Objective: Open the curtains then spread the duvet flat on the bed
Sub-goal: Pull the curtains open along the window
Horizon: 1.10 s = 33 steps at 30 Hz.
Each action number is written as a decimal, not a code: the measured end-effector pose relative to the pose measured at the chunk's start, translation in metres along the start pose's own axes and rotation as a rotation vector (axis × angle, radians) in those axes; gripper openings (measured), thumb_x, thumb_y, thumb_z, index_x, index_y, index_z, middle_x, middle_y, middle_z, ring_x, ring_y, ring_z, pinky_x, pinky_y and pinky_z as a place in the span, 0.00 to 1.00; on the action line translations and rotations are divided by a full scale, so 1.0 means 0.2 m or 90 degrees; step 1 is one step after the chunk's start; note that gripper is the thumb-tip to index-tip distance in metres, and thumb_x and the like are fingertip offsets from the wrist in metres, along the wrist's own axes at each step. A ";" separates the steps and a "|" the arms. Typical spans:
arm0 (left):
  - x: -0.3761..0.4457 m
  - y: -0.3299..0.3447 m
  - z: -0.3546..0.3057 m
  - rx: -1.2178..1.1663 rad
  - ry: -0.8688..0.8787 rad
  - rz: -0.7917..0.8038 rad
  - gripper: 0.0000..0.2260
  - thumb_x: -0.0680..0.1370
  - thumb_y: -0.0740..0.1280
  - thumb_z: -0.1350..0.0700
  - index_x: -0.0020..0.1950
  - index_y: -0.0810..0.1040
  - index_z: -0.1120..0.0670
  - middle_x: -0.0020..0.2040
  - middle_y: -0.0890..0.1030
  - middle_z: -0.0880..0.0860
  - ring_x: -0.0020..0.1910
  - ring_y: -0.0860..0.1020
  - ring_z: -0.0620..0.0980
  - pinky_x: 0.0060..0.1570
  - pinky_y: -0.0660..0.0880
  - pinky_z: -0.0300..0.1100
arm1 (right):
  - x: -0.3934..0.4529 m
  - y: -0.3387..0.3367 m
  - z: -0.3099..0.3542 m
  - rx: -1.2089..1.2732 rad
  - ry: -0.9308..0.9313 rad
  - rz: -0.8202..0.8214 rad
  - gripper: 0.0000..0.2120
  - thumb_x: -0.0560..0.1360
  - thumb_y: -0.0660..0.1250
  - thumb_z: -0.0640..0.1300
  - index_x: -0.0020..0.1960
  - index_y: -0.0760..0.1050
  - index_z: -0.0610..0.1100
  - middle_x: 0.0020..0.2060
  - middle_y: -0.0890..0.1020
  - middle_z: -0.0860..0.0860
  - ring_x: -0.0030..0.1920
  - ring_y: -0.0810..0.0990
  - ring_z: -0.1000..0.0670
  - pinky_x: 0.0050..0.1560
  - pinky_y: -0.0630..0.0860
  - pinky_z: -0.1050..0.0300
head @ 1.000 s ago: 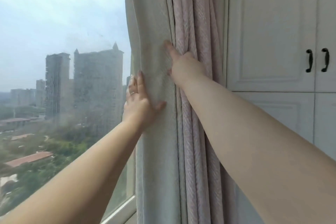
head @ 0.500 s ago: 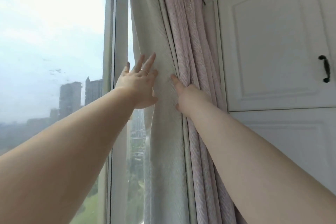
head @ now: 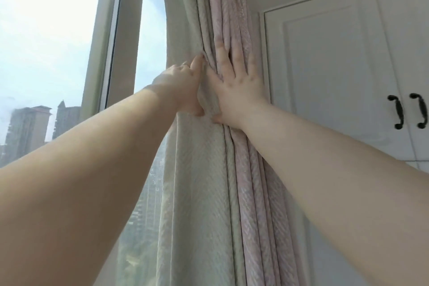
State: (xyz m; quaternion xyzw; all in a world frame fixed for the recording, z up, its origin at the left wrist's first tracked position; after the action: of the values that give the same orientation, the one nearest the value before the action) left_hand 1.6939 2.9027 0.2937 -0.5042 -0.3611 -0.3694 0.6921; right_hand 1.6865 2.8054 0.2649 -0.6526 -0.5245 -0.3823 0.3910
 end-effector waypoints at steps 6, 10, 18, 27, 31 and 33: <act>0.09 0.08 -0.01 0.082 -0.031 -0.032 0.68 0.54 0.78 0.32 0.80 0.39 0.51 0.79 0.45 0.59 0.78 0.45 0.63 0.76 0.51 0.58 | 0.25 0.06 0.01 -0.211 -0.081 0.135 0.69 0.59 0.68 0.78 0.80 0.38 0.40 0.79 0.35 0.43 0.79 0.35 0.42 0.76 0.40 0.36; 0.15 0.22 -0.02 0.048 -0.050 0.012 0.70 0.54 0.81 0.35 0.79 0.35 0.47 0.78 0.32 0.58 0.79 0.43 0.61 0.73 0.58 0.55 | 0.28 0.17 0.02 -0.138 -0.060 0.159 0.59 0.69 0.70 0.69 0.81 0.40 0.41 0.80 0.40 0.42 0.80 0.42 0.41 0.77 0.44 0.36; 0.35 0.47 -0.17 0.020 -0.034 0.070 0.71 0.52 0.81 0.35 0.79 0.35 0.46 0.79 0.33 0.56 0.79 0.43 0.59 0.71 0.62 0.56 | 0.27 0.54 -0.09 -0.072 -0.065 0.181 0.72 0.57 0.76 0.73 0.80 0.38 0.38 0.80 0.41 0.41 0.80 0.44 0.41 0.77 0.49 0.37; 0.64 0.94 -0.35 0.033 -0.003 0.083 0.69 0.53 0.81 0.36 0.80 0.39 0.48 0.80 0.37 0.57 0.79 0.49 0.59 0.70 0.66 0.55 | 0.40 1.15 -0.13 0.015 0.004 0.189 0.36 0.82 0.59 0.53 0.82 0.44 0.44 0.81 0.45 0.46 0.80 0.50 0.41 0.77 0.49 0.40; 0.81 1.14 -0.41 0.028 0.003 0.077 0.68 0.55 0.82 0.38 0.80 0.39 0.50 0.79 0.36 0.61 0.78 0.47 0.62 0.71 0.65 0.56 | 0.46 1.42 -0.15 0.049 0.031 0.192 0.31 0.84 0.54 0.49 0.82 0.45 0.44 0.81 0.44 0.47 0.80 0.50 0.42 0.77 0.48 0.42; 0.89 1.20 -0.42 0.025 0.003 0.067 0.68 0.55 0.82 0.39 0.80 0.40 0.50 0.79 0.37 0.61 0.78 0.48 0.63 0.71 0.65 0.56 | 0.51 1.51 -0.16 0.066 0.043 0.198 0.30 0.84 0.54 0.48 0.82 0.45 0.45 0.81 0.43 0.48 0.80 0.48 0.43 0.77 0.51 0.43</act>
State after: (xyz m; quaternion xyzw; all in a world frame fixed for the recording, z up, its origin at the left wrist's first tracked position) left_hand 1.9976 2.8485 0.3263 -0.5082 -0.3392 -0.3265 0.7212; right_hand 1.9970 2.7711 0.3368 -0.6915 -0.4232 -0.3111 0.4960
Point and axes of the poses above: each hand's wrist, its own x-axis towards the middle knuckle, its own y-axis out of the palm, z = x × y, the point moved 10 cm from there along x, towards the middle knuckle
